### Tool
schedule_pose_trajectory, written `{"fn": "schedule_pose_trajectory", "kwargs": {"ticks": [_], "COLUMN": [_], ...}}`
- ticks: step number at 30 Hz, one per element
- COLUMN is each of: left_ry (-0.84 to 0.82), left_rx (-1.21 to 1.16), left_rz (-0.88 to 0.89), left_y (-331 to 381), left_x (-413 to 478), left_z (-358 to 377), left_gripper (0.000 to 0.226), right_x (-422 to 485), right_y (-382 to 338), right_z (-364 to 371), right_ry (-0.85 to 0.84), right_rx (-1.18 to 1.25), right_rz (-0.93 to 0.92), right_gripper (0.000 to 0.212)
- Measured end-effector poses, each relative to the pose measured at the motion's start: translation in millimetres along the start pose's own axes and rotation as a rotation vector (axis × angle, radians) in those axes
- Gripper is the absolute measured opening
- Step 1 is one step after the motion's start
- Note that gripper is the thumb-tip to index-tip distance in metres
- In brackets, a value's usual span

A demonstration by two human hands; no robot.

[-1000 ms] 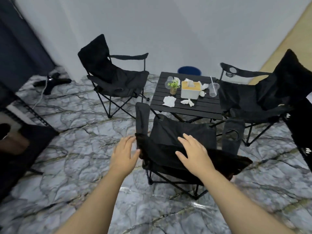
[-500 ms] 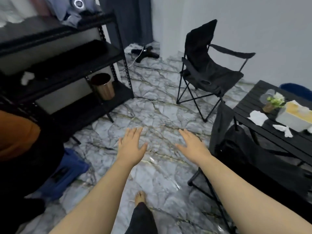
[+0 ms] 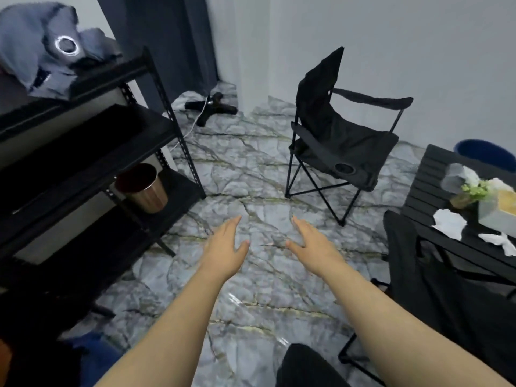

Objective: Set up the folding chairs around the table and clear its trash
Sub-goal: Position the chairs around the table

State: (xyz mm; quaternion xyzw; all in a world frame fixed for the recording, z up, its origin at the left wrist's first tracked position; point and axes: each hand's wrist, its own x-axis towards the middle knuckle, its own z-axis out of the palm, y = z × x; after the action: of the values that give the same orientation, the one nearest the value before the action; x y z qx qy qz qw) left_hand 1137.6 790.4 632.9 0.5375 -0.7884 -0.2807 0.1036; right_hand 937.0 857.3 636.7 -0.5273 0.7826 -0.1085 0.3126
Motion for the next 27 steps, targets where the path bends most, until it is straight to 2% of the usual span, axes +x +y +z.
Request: {"fn": "schedule_pose_trajectory", "kwargs": {"ticks": [4, 10, 14, 20, 24, 27], "left_ry": [-0.031, -0.038, 0.021, 0.024, 0.039, -0.016], "left_rx": [0.054, 0.064, 0.090, 0.103, 0.109, 0.176], "left_rz": [0.074, 0.064, 0.034, 0.008, 0.054, 0.102], "left_y": [-1, 9, 12, 1, -16, -23], "left_x": [86, 238, 326, 444, 540, 615], "left_z": [-5, -36, -70, -97, -119, -143], "left_gripper": [0.060, 0.059, 0.059, 0.059, 0.061, 0.060], "right_x": [72, 210, 300, 418, 506, 567], "right_y": [-5, -21, -49, -93, -124, -146], "right_z": [-26, -92, -140, -174, -191, -209], "right_ry": [0.038, 0.012, 0.038, -0.002, 0.029, 0.028], "right_rx": [-0.002, -0.047, -0.091, -0.112, -0.101, -0.060], "right_rz": [0.025, 0.009, -0.043, -0.115, -0.117, -0.060], "right_gripper": [0.063, 0.064, 0.062, 0.064, 0.063, 0.064]}}
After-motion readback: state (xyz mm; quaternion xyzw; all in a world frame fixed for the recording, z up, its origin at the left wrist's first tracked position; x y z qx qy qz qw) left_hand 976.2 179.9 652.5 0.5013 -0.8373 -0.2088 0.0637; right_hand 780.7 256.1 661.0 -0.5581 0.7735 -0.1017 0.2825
